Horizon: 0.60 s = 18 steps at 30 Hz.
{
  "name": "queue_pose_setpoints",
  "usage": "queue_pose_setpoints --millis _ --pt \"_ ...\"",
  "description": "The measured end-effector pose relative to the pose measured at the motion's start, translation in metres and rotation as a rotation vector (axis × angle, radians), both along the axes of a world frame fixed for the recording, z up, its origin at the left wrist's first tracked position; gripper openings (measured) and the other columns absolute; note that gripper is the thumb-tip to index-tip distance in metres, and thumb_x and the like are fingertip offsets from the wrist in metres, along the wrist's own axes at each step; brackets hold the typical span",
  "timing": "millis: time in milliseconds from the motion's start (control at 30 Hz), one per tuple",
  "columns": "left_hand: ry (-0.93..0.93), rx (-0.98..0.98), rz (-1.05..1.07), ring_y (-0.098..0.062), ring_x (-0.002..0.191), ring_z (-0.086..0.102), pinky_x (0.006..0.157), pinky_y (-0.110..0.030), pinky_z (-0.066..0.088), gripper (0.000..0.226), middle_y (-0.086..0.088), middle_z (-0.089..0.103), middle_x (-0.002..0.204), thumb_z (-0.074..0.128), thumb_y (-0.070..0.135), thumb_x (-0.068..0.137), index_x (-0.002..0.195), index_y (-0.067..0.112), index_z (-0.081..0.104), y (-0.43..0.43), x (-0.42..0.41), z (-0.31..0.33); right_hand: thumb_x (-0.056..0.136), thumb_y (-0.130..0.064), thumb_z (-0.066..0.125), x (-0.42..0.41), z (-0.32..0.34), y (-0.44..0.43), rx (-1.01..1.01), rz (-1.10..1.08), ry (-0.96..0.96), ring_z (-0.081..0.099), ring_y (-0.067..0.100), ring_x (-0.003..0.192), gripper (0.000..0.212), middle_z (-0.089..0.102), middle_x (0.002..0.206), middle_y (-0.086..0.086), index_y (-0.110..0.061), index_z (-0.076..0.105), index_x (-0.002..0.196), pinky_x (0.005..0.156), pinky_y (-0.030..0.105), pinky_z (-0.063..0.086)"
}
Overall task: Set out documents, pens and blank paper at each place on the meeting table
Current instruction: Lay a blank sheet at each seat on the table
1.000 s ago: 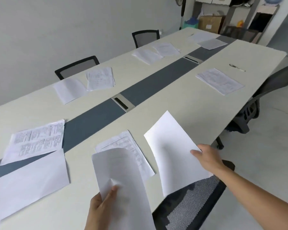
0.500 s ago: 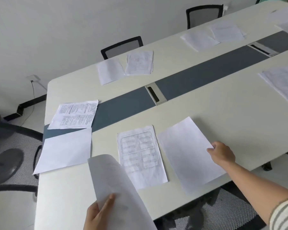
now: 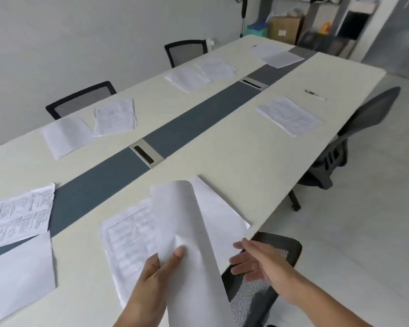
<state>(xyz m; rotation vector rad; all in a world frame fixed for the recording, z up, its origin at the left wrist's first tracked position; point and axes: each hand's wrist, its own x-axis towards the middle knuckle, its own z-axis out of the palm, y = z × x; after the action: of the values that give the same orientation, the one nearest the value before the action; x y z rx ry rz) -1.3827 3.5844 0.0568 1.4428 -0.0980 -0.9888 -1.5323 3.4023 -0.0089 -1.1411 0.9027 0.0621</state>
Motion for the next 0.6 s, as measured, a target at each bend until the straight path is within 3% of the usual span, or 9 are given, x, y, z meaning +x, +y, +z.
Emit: queue_pose_setpoints --millis 133,267,333,467,600 --pt "-0.003 -0.015 -0.116 -0.024 0.068 0.072 0.059 -0.028 0.058 0.023 -0.018 0.075 0.079 0.063 0.021 0.073 0.076 0.004 0.078 -0.039 -0.031 0.002 0.077 -0.037 0.067 -0.06 0.007 -0.009 0.155 -0.112 -0.09 0.066 0.024 0.071 0.053 0.07 0.088 0.015 -0.007 0.061 0.12 0.061 0.031 0.049" --pt "-0.023 0.022 -0.215 -0.031 0.079 0.073 0.08 -0.039 0.054 0.021 -0.022 0.075 0.087 0.081 0.024 0.07 0.081 0.006 0.078 -0.089 -0.07 0.008 0.073 -0.047 0.078 -0.112 0.0 -0.044 0.055 -0.145 -0.082 0.071 0.019 0.101 0.06 0.075 0.109 0.001 -0.018 0.062 0.123 0.077 0.032 0.053" --pt "-0.011 0.019 -0.28 -0.034 0.086 0.072 0.084 -0.039 0.053 0.03 -0.022 0.075 0.091 0.08 0.029 0.07 0.087 0.004 0.078 -0.121 -0.093 0.01 0.061 -0.059 0.08 -0.138 -0.003 -0.068 0.079 -0.145 -0.078 0.069 0.016 0.108 0.075 0.073 0.114 -0.001 -0.023 0.062 0.123 0.083 0.033 0.054" --pt "-0.021 0.01 -0.368 -0.028 0.08 0.074 0.07 -0.028 0.057 0.03 -0.02 0.075 0.086 0.078 0.03 0.073 0.084 0.002 0.077 -0.205 -0.151 0.007 0.047 -0.072 0.08 -0.201 -0.006 -0.132 0.104 -0.125 -0.103 0.066 0.014 0.114 0.095 0.071 0.119 -0.004 -0.025 0.058 0.127 0.096 0.038 0.052" --pt "0.025 -0.023 -0.426 -0.041 0.091 0.069 0.087 -0.048 0.052 0.061 -0.03 0.071 0.099 0.082 0.04 0.053 0.095 -0.004 0.073 -0.286 -0.216 0.005 0.038 -0.076 0.081 -0.271 -0.007 -0.198 0.152 -0.183 -0.113 0.069 0.013 0.107 0.105 0.072 0.117 -0.001 -0.026 0.057 0.128 0.09 0.034 0.054"
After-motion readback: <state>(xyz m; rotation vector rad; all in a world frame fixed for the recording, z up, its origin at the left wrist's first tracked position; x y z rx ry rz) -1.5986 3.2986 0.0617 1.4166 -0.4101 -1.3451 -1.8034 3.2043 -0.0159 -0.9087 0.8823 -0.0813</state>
